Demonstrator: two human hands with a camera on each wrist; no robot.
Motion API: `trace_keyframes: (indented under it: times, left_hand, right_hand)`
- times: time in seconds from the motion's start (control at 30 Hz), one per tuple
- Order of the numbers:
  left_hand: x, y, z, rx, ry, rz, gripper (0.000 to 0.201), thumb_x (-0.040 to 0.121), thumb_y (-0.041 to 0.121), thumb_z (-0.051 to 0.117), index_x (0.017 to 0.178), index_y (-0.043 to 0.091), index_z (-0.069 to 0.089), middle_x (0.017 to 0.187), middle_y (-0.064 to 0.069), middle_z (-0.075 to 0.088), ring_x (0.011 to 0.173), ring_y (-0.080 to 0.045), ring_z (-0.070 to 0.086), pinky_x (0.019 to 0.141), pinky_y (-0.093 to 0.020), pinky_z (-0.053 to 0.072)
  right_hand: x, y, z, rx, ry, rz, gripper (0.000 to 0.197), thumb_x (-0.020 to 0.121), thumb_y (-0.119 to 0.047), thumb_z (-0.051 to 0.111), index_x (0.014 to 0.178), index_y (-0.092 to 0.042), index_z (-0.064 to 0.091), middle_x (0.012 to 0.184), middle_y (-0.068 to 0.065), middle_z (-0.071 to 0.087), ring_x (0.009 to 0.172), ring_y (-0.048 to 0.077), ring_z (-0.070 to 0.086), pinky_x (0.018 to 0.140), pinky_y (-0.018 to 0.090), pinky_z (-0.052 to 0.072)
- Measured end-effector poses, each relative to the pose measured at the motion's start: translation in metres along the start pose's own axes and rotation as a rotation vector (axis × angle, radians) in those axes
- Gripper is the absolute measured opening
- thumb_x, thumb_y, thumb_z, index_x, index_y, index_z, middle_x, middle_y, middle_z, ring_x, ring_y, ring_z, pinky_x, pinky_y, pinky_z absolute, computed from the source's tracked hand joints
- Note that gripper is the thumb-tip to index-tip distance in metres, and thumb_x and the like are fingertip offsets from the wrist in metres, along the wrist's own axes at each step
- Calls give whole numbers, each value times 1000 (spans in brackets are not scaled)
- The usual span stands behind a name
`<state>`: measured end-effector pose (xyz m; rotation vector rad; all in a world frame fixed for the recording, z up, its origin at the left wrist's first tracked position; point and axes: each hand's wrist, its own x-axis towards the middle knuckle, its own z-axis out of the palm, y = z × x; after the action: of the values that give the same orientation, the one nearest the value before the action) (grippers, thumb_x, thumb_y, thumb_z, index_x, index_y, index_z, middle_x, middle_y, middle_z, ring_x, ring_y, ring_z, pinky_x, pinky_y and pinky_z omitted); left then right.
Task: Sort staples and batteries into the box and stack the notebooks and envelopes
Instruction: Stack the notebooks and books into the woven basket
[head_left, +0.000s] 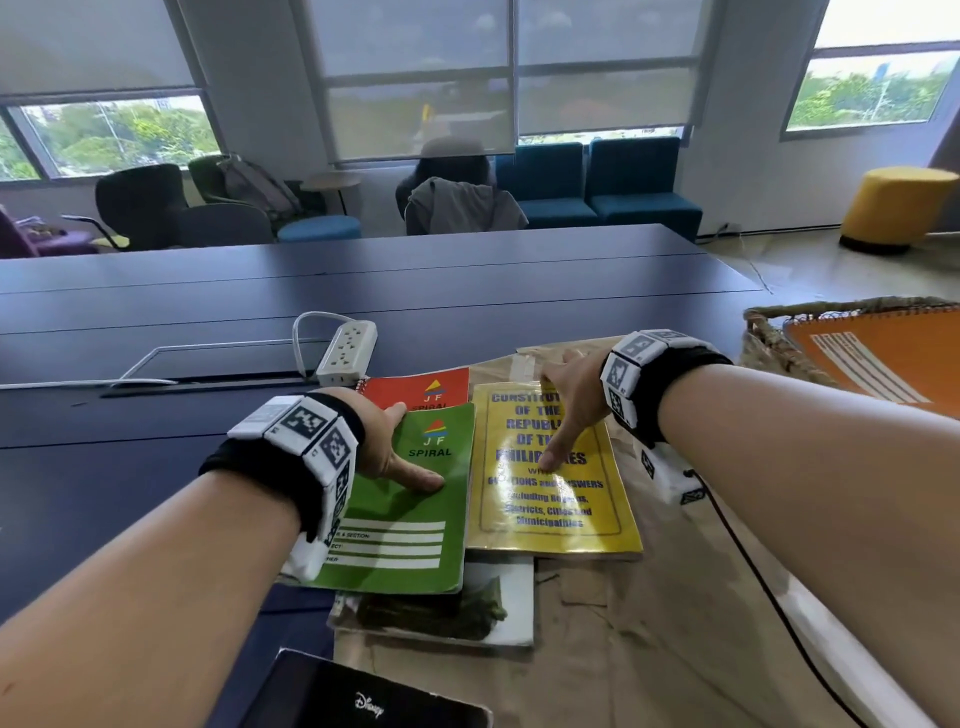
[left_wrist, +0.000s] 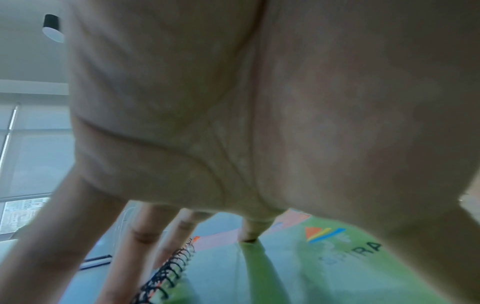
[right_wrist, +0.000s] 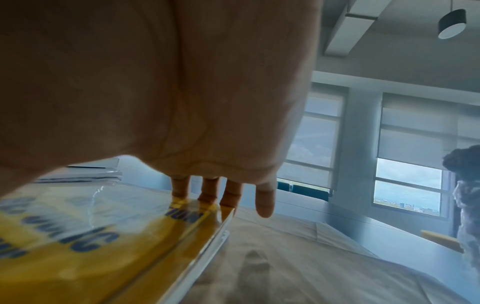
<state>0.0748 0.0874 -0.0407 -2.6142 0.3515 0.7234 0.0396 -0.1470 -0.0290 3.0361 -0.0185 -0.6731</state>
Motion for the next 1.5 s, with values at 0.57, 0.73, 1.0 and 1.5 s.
trace_keyframes:
  times: [0.57,0.73,1.0,1.5]
  left_hand:
    - [-5,4,-6,-18,57,-8,124,72,93,45,164,25,-5,166,-15,27,147,-33,36,116,-44,32]
    - [-8,6,1,-33,126,-19,123,70,95,44,164,29,-1,165,-20,23,148,-34,34,114,-42,36]
    - [5,-10,3,-251,210,-29,125,65,84,67,162,35,5,161,-23,16,148,-44,29,119,-54,33]
    - [6,-14,-31,-871,553,174,9,92,1,65,98,-4,69,99,-24,72,89,-37,70,82,-44,59]
  right_hand:
    - [8,39,5,224,18,119,116,22,-91,80,111,-16,70,108,1,76,105,24,70,99,42,54]
    - [15,63,22,296,-115,174,119,3,-86,83,99,-16,78,106,3,78,109,26,70,104,47,53]
    - [-20,52,18,366,-102,292,52,61,-60,90,74,-18,61,77,-4,60,74,15,56,84,34,48]
    - [-71,58,-8,695,103,170,18,102,-10,59,115,2,55,97,23,63,80,36,65,61,40,59]
